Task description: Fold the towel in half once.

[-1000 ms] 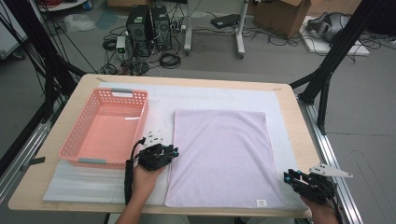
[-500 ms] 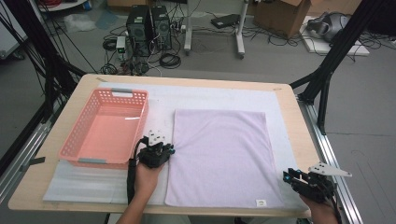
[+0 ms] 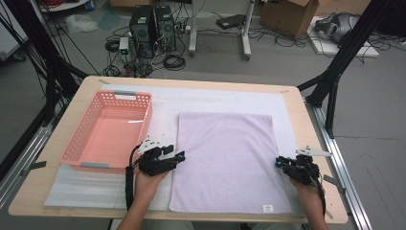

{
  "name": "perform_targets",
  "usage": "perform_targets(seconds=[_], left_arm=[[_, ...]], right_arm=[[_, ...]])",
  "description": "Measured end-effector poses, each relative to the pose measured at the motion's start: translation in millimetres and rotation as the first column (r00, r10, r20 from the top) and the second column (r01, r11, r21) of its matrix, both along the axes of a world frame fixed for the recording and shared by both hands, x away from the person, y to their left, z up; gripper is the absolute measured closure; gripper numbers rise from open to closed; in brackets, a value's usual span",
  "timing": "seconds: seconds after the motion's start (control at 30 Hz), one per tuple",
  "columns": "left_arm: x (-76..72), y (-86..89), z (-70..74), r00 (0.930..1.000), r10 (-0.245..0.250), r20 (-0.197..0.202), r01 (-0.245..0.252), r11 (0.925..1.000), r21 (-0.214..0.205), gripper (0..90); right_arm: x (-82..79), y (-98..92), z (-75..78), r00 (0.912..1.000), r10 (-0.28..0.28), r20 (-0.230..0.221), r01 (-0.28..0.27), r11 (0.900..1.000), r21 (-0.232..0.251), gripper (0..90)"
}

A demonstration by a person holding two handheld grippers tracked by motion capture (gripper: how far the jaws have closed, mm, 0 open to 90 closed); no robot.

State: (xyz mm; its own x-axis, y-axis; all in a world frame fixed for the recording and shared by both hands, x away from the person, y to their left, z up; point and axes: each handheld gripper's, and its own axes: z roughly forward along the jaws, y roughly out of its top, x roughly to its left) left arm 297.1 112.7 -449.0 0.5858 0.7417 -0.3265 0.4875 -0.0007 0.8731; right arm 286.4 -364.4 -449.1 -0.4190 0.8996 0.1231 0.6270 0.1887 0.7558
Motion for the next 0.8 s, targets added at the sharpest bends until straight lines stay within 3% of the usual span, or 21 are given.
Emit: perform_targets(seconds=[0.07,0.17,0.23,0.27,0.33,0.5,0.57,0.6,0.8], left_arm=[[-1.1,0.5,-0.3,1.0000,-0.006,0.008,0.006,1.0000,-0.006,39.9],[-2.3,0.5,-0.4,0.9999,-0.006,0.014,0.006,0.9998,-0.018,38.2],[-3.4,0.2,0.1,0.9998,-0.010,0.017,0.011,0.9996,-0.025,37.7],[-4.0,0.6,0.3,0.9997,-0.016,0.019,0.017,0.9996,-0.025,37.2],[-4.9,0.8,0.6,0.9995,-0.016,0.027,0.017,0.9993,-0.033,36.4],[-7.6,4.6,3.3,0.9995,-0.019,0.024,0.020,0.9984,-0.052,32.7],[-9.7,4.7,5.1,0.9993,0.005,0.036,-0.004,0.9995,-0.031,21.5],[-10.3,5.3,5.2,0.9993,-0.002,0.038,0.004,0.9992,-0.039,20.3],[-11.7,6.3,6.5,0.9981,-0.012,0.061,0.015,0.9982,-0.058,22.4]], right_arm=[[0.8,-1.2,0.6,1.0000,-0.003,-0.003,0.003,1.0000,0.005,85.3],[-2.2,-2.5,4.4,0.9992,-0.036,0.017,0.037,0.9973,-0.063,86.9],[-3.4,-6.2,4.7,0.9986,-0.052,0.006,0.052,0.9976,-0.045,86.6],[-4.1,-7.1,4.0,0.9986,-0.052,0.005,0.052,0.9980,-0.036,83.1],[-6.8,-7.7,3.9,0.9985,-0.052,0.016,0.053,0.9982,-0.028,67.6],[-23.3,-18.1,12.4,0.9952,-0.038,0.090,0.038,0.9993,0.006,54.6],[-30.3,-21.1,14.5,0.9934,-0.019,0.113,0.019,0.9998,0.005,49.1],[-33.5,-21.3,15.2,0.9925,-0.012,0.122,0.012,0.9999,0.000,46.0],[-39.1,-18.9,16.5,0.9869,0.036,0.157,-0.039,0.9991,0.016,27.8]])
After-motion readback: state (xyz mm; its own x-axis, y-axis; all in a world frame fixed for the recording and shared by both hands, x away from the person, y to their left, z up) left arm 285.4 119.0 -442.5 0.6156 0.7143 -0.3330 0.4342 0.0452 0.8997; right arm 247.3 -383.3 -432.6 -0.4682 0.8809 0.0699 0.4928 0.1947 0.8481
